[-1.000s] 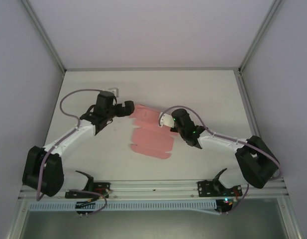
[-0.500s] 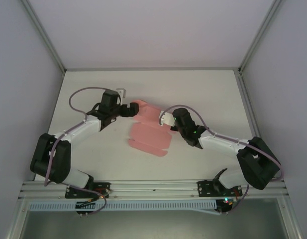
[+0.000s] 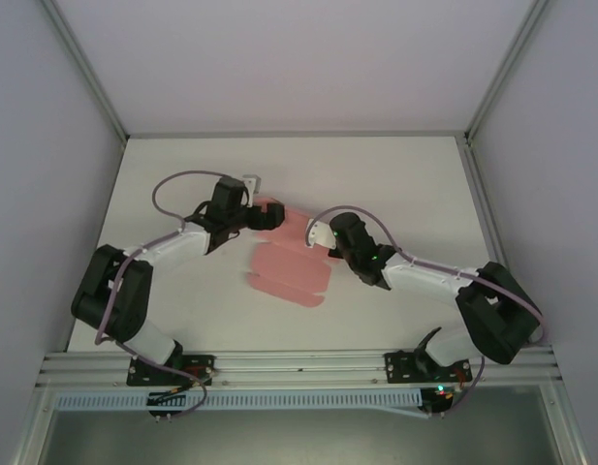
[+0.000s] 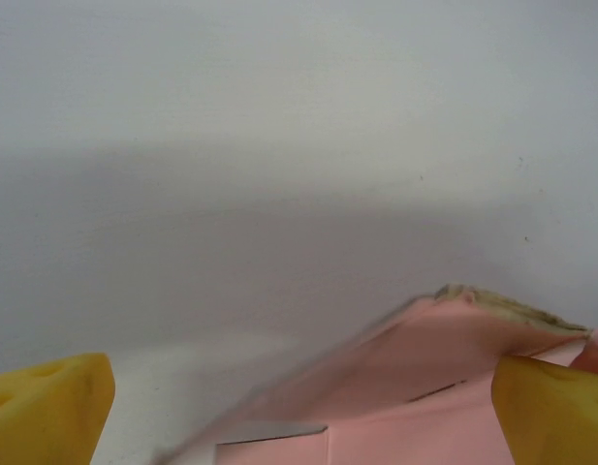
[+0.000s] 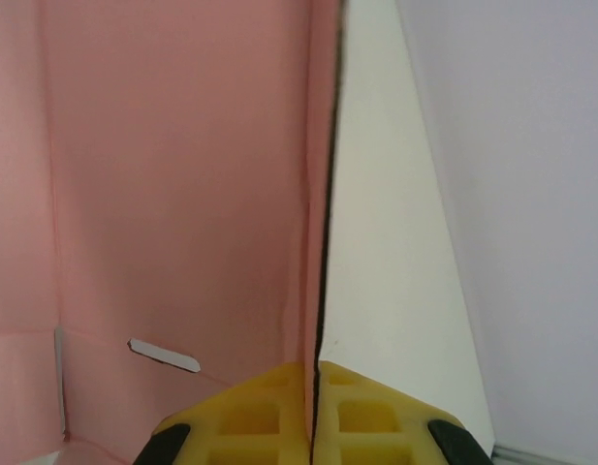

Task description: Assemble paper box

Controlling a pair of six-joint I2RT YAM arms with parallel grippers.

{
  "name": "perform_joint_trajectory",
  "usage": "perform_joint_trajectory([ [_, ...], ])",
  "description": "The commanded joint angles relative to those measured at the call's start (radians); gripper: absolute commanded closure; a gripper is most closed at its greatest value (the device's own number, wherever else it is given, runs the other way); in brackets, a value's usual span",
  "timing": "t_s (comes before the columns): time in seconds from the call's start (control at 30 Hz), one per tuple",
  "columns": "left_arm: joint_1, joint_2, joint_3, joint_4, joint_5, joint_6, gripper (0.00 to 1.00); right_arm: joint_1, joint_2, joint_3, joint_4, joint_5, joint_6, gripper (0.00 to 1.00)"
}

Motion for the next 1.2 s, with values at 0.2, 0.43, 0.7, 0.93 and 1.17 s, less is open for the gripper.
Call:
perform_joint_trajectory([
  [0.2, -0.120, 0.042, 0.071, -0.025, -0.264, -0.127, 0.00, 0.058, 0.022, 0.020, 0.023, 0.017, 0.060, 1.00],
  [0.43, -0.151, 0.026, -0.001, 0.070, -0.341, -0.460, 0.00, 0.069, 0.012, 0.039, 0.003, -0.032, 0.227, 1.00],
  [0.7, -0.155, -0.024, 0.005, -0.015, -0.332, -0.326, 0.00, 0.058, -0.015, 0.021, 0.006, 0.061, 0.175, 1.00],
  [0.93, -0.061, -0.242, -0.145, -0.070, -0.202, -0.168, 0.00, -0.009, -0.064, 0.019, -0.077, 0.011, 0.201, 1.00],
  [1.17, 0.127, -0.295, -0.245, -0.148, -0.118, -0.161, 0.00, -0.047, -0.121, 0.002, -0.080, -0.088, 0.233, 1.00],
])
